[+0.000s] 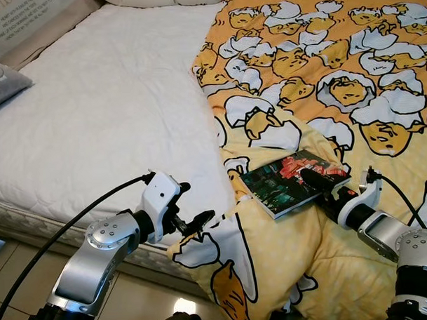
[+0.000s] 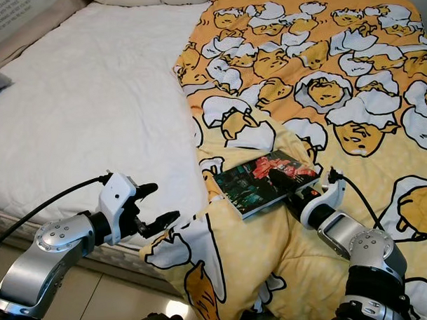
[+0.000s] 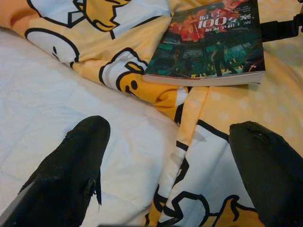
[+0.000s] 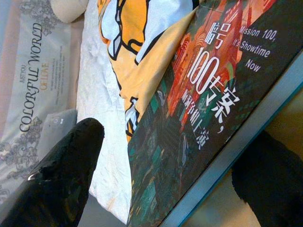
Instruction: Clean up the room
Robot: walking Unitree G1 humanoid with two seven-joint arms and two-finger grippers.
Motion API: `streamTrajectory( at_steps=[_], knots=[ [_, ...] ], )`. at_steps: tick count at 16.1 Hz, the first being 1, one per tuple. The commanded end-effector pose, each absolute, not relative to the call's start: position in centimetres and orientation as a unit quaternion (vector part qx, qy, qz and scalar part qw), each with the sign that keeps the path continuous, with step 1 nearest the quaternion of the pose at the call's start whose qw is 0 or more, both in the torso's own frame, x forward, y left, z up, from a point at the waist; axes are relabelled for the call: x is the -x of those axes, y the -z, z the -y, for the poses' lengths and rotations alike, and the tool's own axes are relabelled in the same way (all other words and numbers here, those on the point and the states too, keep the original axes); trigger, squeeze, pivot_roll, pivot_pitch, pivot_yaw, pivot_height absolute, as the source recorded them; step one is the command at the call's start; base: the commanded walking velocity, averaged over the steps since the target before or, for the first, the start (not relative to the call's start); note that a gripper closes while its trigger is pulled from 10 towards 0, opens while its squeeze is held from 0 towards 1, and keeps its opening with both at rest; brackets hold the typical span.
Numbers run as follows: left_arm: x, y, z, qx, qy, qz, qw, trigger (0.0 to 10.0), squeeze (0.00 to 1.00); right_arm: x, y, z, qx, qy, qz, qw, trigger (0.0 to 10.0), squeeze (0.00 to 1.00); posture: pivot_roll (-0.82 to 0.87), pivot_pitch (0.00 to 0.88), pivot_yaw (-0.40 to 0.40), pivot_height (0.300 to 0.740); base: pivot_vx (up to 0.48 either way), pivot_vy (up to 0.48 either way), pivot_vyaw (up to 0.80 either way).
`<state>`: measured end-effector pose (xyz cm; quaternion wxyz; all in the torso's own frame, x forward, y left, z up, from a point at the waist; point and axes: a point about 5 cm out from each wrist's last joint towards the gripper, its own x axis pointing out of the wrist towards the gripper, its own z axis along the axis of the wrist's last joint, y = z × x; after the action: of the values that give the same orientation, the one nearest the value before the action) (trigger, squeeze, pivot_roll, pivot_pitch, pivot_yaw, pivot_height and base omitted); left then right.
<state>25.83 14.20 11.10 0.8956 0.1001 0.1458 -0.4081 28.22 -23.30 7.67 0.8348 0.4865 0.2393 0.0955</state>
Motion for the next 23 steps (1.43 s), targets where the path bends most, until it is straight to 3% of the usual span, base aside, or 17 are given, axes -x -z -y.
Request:
streamTrajectory(
  at_steps=[1, 10, 14, 20, 21, 22, 23],
  knots=[
    [-25.9, -11.5, -14.6, -0.109, 0.407, -0.143, 0.895, 10.0, 0.0, -28.7, -8.7, 23.2, -0.489, -0.106, -0.223, 0.837, 10.0, 0.0, -0.05, 0.102, 0.095, 0.74, 0.0, 0.0, 0.0],
    [-26.0, -11.6, -14.4, -0.111, 0.401, -0.137, 0.899, 10.0, 0.0, -29.5, -7.7, 19.4, -0.478, -0.13, -0.235, 0.836, 10.0, 0.0, -0.03, 0.077, 0.083, 0.74, 0.0, 0.0, 0.0],
    [-26.1, -11.5, -14.3, -0.104, 0.389, -0.129, 0.906, 10.0, 0.0, -29.6, -6.2, 20.1, -0.489, -0.048, -0.207, 0.846, 10.0, 0.0, -0.04, 0.059, 0.074, 0.74, 0.0, 0.0, 0.0],
    [-26.2, -11.2, -14.3, -0.085, 0.354, -0.118, 0.924, 10.0, 0.0, -30.8, -5.6, 19.7, -0.509, -0.012, -0.19, 0.84, 10.0, 0.0, -0.04, 0.03, 0.047, 0.74, 0.0, 0.0, 0.0],
    [-26.0, -11.1, -14.3, -0.082, 0.347, -0.119, 0.927, 10.0, 0.0, -31.1, -5.4, 19.6, -0.514, -0.001, -0.191, 0.836, 9.3, 0.0, -0.04, 0.024, 0.043, 0.74, 0.0, 0.0, 0.0],
    [-25.9, -10.9, -14.3, -0.079, 0.342, -0.12, 0.929, 10.0, 0.0, -31.4, -5.2, 19.4, -0.518, 0.005, -0.193, 0.833, 2.1, 0.0, -0.04, 0.018, 0.039, 0.74, 0.0, 0.0, 0.0],
    [-25.7, -10.8, -14.3, -0.076, 0.338, -0.121, 0.93, 10.0, 0.0, -31.6, -5.2, 19.1, -0.52, 0.008, -0.194, 0.832, 0.0, 0.0, -0.04, 0.018, 0.039, 0.74, 0.0, 0.0, 0.0]
  ],
)
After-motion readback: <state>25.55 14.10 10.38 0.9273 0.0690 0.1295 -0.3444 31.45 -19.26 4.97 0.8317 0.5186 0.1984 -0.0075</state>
